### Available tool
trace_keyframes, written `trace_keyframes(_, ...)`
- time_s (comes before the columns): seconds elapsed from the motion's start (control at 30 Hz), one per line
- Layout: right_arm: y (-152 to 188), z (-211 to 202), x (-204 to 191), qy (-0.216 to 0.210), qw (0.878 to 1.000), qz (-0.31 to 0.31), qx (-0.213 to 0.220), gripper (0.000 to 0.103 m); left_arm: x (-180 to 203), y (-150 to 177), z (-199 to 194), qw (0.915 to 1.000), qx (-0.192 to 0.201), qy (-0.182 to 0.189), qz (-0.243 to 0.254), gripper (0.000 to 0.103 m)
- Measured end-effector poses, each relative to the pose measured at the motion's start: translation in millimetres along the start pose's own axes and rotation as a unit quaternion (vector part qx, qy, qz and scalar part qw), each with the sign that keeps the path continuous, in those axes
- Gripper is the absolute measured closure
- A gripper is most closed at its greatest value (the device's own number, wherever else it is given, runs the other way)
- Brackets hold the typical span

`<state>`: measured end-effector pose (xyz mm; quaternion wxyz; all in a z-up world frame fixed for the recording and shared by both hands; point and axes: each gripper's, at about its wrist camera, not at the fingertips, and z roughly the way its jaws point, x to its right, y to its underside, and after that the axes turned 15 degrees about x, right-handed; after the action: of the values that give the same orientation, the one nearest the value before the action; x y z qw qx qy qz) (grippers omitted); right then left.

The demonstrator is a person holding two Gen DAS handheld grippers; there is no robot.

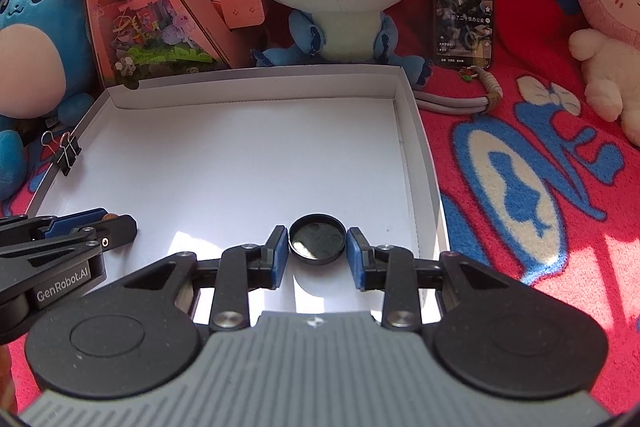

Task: Organize rigid objects
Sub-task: 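Open the left gripper to drop the acorn while the right gripper releases the lid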

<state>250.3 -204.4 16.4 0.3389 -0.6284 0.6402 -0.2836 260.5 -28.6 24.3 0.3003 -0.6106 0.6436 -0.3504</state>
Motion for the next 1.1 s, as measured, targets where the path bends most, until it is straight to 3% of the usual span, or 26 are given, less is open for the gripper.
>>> trace_keyframes(0.13,1,-1,1,-0.003,1.000,0.003,0.004,0.062,1,1,-1,1.0000,0.003,-0.002,0.002,0.083)
trace_keyframes(0.2,1,-2,2,-0.003,1.000,0.004,0.006,0.054,1,1,-1,1.0000,0.005,0.000,0.004,0.077)
trace_keyframes(0.27,1,-3,3,-0.006,1.000,0.007,0.008,0.049,2,1,-3,1.0000,0.008,-0.003,0.004,0.056)
trace_keyframes(0.4,2,-7,4,-0.010,1.000,0.007,0.014,0.045,4,3,-8,0.9997,0.016,-0.007,0.017,0.050)
trace_keyframes(0.67,4,-25,6,-0.016,0.999,-0.007,0.037,0.024,10,5,-27,0.9981,0.039,-0.007,0.048,0.033)
trace_keyframes(0.83,7,-37,10,-0.024,0.998,-0.004,0.051,0.015,13,8,-40,0.9972,0.049,0.000,0.056,0.025)
trace_keyframes(1.1,10,-58,18,-0.037,0.997,0.009,0.070,0.011,14,12,-64,0.9953,0.068,0.010,0.069,0.023)
